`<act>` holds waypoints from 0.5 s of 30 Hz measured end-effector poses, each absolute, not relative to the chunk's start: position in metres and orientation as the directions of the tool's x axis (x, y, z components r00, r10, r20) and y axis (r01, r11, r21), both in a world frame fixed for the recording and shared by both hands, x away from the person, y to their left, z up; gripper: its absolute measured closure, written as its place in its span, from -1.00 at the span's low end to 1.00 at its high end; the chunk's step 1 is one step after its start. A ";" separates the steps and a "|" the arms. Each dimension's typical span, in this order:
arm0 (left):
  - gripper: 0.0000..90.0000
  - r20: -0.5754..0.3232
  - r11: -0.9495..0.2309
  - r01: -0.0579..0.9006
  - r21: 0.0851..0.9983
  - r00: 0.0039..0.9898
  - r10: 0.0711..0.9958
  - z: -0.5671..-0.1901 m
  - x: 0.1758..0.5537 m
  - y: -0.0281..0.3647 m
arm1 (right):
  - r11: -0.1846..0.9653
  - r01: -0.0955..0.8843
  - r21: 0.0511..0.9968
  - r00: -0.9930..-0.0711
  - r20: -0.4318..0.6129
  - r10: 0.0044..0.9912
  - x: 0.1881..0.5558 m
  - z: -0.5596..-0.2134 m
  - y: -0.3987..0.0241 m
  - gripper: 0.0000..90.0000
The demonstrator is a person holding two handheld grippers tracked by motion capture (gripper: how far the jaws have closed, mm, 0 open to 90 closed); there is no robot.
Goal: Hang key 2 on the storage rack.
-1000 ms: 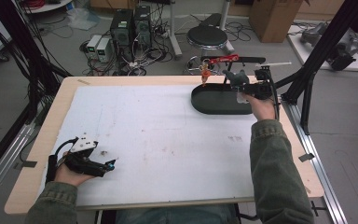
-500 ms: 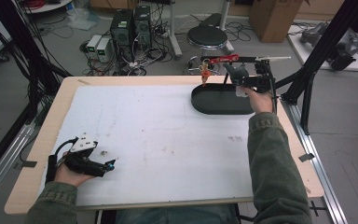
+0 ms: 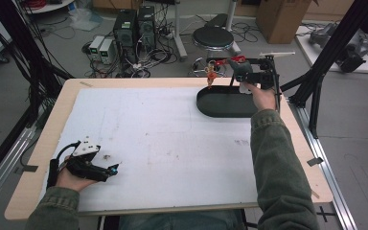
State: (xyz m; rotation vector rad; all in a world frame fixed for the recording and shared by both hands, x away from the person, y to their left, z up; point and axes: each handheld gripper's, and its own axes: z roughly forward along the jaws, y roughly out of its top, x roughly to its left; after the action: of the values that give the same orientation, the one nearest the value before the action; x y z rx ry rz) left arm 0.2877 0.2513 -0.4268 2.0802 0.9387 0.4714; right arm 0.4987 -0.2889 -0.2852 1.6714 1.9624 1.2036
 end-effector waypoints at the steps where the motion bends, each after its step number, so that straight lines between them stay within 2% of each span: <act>1: -0.96 0.013 -0.413 0.460 0.786 0.656 0.754 -0.427 0.288 0.251 | -0.027 0.667 0.745 -0.285 0.287 0.915 0.500 -0.286 -0.288 0.09; 15: -0.96 0.017 -0.417 0.459 0.784 0.657 0.754 -0.427 0.288 0.251 | -0.087 0.651 0.754 -0.268 0.336 0.903 0.506 -0.288 -0.284 0.09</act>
State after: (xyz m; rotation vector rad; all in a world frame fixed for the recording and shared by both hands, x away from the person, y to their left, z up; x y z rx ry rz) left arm 0.2878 0.2512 -0.4272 2.0827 0.9378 0.4750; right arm 0.5059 -0.2840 -0.2878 1.6976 1.9067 1.2830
